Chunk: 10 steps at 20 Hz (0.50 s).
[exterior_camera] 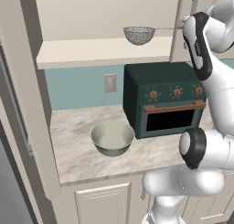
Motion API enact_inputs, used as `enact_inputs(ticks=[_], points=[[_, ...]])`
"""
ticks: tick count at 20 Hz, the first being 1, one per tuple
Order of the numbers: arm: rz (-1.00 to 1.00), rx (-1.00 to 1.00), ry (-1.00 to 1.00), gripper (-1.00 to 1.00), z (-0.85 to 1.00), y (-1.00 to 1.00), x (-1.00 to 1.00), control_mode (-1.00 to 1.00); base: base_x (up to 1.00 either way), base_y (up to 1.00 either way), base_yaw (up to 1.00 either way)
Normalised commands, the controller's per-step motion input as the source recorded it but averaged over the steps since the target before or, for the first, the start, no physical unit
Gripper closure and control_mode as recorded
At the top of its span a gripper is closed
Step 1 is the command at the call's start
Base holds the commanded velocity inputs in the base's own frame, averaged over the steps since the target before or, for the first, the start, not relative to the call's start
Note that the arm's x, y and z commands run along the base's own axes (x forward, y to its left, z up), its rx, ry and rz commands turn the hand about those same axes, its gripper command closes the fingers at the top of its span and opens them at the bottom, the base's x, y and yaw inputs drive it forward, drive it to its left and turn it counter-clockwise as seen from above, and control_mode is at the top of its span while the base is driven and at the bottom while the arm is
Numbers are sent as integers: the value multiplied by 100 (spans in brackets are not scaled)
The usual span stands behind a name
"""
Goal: Open the cabinet and setup a tea strainer by placing it in the bowl upright.
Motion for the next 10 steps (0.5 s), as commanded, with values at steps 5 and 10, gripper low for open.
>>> enact_inputs(ticks=[5,10], points=[[0,3,0,100,0,-51,-18,-100,0,0,0],[0,7,0,100,0,-70,-58,-100,0,0,0]])
